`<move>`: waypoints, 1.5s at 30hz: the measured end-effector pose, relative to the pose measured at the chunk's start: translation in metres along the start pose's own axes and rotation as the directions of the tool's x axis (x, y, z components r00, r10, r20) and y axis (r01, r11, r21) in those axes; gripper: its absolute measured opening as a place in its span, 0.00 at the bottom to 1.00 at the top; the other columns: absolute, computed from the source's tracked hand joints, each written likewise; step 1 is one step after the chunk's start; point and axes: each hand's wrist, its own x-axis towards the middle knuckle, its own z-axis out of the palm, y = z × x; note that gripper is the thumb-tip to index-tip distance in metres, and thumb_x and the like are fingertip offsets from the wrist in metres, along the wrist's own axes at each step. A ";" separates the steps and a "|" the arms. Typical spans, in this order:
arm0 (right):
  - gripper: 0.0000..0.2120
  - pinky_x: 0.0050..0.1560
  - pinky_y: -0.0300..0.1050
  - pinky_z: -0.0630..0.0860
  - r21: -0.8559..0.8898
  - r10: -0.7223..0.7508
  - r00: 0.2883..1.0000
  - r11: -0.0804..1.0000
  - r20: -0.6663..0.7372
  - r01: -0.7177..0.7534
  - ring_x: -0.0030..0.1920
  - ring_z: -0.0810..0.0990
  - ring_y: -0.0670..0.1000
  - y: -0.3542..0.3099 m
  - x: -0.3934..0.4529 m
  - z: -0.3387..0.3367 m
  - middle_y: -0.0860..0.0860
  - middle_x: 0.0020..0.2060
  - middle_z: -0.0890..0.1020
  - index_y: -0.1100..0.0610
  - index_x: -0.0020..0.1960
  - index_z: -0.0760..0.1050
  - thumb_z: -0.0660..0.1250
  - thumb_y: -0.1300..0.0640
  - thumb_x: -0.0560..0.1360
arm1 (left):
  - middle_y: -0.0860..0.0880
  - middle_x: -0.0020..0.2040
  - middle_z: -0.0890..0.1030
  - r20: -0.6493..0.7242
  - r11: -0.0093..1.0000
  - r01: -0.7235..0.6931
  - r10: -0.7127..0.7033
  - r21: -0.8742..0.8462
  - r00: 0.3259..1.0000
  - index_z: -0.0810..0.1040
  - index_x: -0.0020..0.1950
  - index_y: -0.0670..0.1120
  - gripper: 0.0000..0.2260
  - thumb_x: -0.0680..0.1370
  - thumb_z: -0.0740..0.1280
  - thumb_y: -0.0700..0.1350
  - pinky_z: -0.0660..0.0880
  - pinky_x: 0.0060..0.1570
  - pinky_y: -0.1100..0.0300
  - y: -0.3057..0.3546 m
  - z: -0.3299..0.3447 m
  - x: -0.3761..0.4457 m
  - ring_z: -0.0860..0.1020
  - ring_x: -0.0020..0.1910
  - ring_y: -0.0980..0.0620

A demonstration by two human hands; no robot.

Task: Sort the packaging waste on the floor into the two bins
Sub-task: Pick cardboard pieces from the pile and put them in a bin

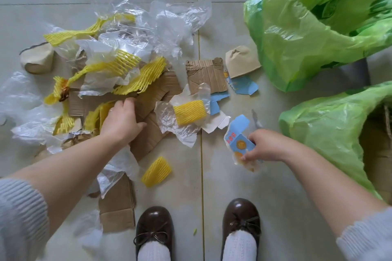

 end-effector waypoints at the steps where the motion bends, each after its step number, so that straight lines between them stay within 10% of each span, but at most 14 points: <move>1: 0.12 0.29 0.39 0.65 -0.091 -0.029 0.999 0.995 0.023 0.031 0.30 0.72 0.44 -0.004 -0.001 -0.007 0.45 0.29 0.76 0.51 0.34 0.71 0.72 0.48 0.69 | 0.37 0.64 0.70 -0.003 1.000 0.020 -0.020 -0.024 1.000 0.61 0.71 0.43 0.34 0.71 0.73 0.50 0.70 0.62 0.44 0.000 0.000 0.002 0.69 0.64 0.36; 7: 0.13 0.49 0.48 0.74 -0.033 -0.315 0.926 0.949 -0.207 0.315 0.48 0.76 0.52 -0.016 0.013 -0.020 0.52 0.47 0.78 0.57 0.46 0.80 0.74 0.50 0.67 | 0.36 0.62 0.70 0.005 0.995 0.064 -0.064 -0.072 0.998 0.63 0.70 0.42 0.34 0.70 0.74 0.50 0.71 0.60 0.44 0.000 0.007 0.008 0.71 0.62 0.35; 10: 0.17 0.60 0.49 0.71 0.072 -0.150 0.852 0.974 -0.501 0.213 0.59 0.72 0.56 0.000 0.035 -0.009 0.55 0.58 0.74 0.58 0.50 0.82 0.75 0.49 0.66 | 0.37 0.58 0.73 0.036 0.995 0.075 -0.072 -0.068 0.997 0.69 0.65 0.41 0.30 0.68 0.75 0.52 0.74 0.55 0.46 -0.001 0.010 0.008 0.73 0.58 0.36; 13: 0.18 0.66 0.48 0.66 0.179 0.060 0.873 0.983 -0.484 0.031 0.67 0.67 0.59 0.015 0.050 0.004 0.58 0.66 0.68 0.58 0.52 0.79 0.74 0.49 0.68 | 0.39 0.54 0.77 0.051 0.986 0.089 -0.082 -0.140 0.995 0.73 0.57 0.42 0.25 0.68 0.74 0.54 0.75 0.48 0.49 -0.001 0.008 0.007 0.76 0.54 0.38; 21: 0.24 0.51 0.49 0.72 0.287 0.179 0.871 0.957 -0.458 -0.046 0.54 0.77 0.59 0.002 0.059 0.007 0.56 0.54 0.79 0.55 0.60 0.67 0.73 0.54 0.69 | 0.47 0.47 0.80 0.117 0.920 0.087 -0.045 -0.381 0.992 0.76 0.50 0.46 0.13 0.70 0.74 0.49 0.75 0.43 0.56 0.005 -0.006 -0.001 0.78 0.44 0.48; 29: 0.04 0.35 0.38 0.70 0.766 0.284 0.799 0.565 -0.530 0.307 0.34 0.75 0.47 -0.011 0.046 -0.058 0.51 0.37 0.78 0.55 0.46 0.77 0.70 0.58 0.73 | 0.46 0.47 0.82 0.003 0.894 0.015 -0.016 -0.447 1.000 0.81 0.52 0.47 0.10 0.72 0.71 0.46 0.77 0.49 0.52 0.006 -0.046 0.007 0.80 0.48 0.46; 34: 0.03 0.50 0.49 0.77 0.892 0.235 0.890 0.337 -0.390 0.302 0.44 0.81 0.53 -0.048 0.079 -0.084 0.51 0.43 0.82 0.55 0.43 0.77 0.71 0.57 0.72 | 0.46 0.51 0.83 -0.063 0.855 -0.006 -0.031 -0.518 0.998 0.80 0.55 0.48 0.11 0.73 0.70 0.45 0.77 0.52 0.49 0.005 -0.055 0.015 0.80 0.50 0.46; 45: 0.16 0.56 0.52 0.75 0.437 0.149 0.802 0.887 -0.579 0.150 0.58 0.75 0.59 -0.086 0.141 -0.082 0.59 0.51 0.81 0.57 0.56 0.79 0.69 0.49 0.72 | 0.51 0.47 0.80 -0.088 0.779 0.041 -0.123 -0.626 0.988 0.79 0.56 0.48 0.11 0.75 0.69 0.47 0.72 0.45 0.57 0.003 -0.047 0.027 0.77 0.46 0.51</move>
